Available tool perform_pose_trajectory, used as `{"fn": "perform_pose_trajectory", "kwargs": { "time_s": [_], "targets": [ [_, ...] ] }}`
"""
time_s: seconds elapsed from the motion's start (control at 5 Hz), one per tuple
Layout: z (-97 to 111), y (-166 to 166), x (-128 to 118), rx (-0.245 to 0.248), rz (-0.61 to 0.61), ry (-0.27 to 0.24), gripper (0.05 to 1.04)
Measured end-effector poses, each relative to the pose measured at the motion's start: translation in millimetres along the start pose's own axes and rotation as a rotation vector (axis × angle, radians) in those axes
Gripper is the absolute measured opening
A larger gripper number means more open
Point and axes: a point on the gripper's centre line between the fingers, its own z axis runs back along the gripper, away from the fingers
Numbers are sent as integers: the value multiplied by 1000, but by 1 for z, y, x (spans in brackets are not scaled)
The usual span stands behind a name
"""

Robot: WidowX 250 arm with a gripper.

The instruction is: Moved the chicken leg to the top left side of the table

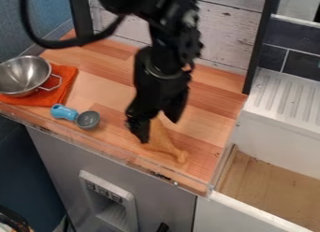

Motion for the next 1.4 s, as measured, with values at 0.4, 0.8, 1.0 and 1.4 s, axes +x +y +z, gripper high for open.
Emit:
{"fn": "perform_pose_trajectory", "kwargs": {
  "time_s": [0.4,0.8,1.0,1.4],
  "targets": [
    [-33,-6,-23,43,-81,45,999],
    [-40,-16,-31,46,-118,27,660],
    [-40,-16,-32,41,-129,28,363],
    [-31,-8,-7,56,-80,33,306]
  ]
}}
